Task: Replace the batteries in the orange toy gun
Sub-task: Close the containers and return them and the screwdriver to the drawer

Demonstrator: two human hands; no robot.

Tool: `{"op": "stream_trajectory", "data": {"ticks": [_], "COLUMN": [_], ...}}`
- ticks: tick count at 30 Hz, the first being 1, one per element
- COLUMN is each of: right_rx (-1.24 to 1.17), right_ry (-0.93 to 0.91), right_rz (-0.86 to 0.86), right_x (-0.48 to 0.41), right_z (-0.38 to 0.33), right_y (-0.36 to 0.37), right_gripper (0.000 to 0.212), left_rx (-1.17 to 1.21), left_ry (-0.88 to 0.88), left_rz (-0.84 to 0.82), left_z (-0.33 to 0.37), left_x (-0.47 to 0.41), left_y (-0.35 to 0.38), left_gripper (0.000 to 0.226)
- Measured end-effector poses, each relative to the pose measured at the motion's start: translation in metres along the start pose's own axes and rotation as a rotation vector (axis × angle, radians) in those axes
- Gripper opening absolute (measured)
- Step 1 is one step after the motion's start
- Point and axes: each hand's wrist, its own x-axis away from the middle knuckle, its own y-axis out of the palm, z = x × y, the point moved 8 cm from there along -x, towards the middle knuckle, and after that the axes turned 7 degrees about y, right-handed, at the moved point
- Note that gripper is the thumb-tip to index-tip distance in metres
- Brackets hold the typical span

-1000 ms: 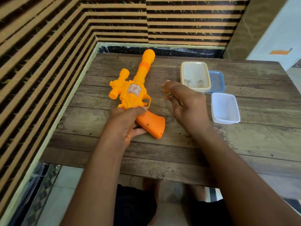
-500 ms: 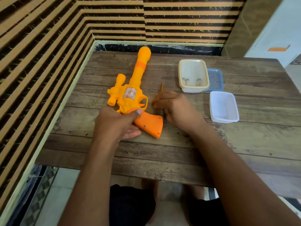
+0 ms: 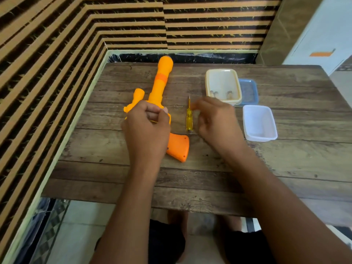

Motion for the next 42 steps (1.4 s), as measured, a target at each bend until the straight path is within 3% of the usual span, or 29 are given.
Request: {"op": "stream_trajectory", "data": {"ticks": [3, 6, 13, 21, 31, 34, 37, 42], "right_rx": [0.052, 0.090, 0.193, 0.045, 0.074, 0.194, 0.248, 0.233], "right_ry": [0.147, 0.289, 0.629, 0.707, 0.632, 0.690, 0.752, 0.795], "right_rz": [0.154, 0.202, 0.076, 0.035, 0.069, -0.125, -0.261, -0.092], "right_x": [0.002, 0.003, 0.022, 0.030, 0.022, 0.023, 0.029, 0.035], "right_z": [0.017, 0.041, 0.105, 0.123, 0.128, 0.134, 0.130, 0.129], "right_y": [-0.027, -0.051, -0.073, -0.083, -0.079, -0.062, -0.055, -0.075], "right_gripper": [0.025, 0.026, 0.042, 0.027, 0.025, 0.041, 0.042, 0.026], "left_rx": [-0.007, 0.000, -0.011, 0.014, -0.103, -0.100, -0.087, -0.086], "left_ry": [0.080, 0.126, 0.154, 0.021, -0.004, -0.025, -0.029, -0.041], "left_rz": [-0.082, -0.207, -0.475, -0.528, -0.513, -0.491, -0.481, -0.475], "left_z": [0.017, 0.033, 0.052, 0.049, 0.032, 0.030, 0.031, 0.031], "left_x": [0.006, 0.013, 0.034, 0.047, 0.035, 0.031, 0.031, 0.032], "left_y": [0.029, 0.062, 0.123, 0.143, 0.134, 0.125, 0.123, 0.123], "left_gripper": [0.011, 0.011, 0.006, 0.025, 0.012, 0.011, 0.012, 0.013]}}
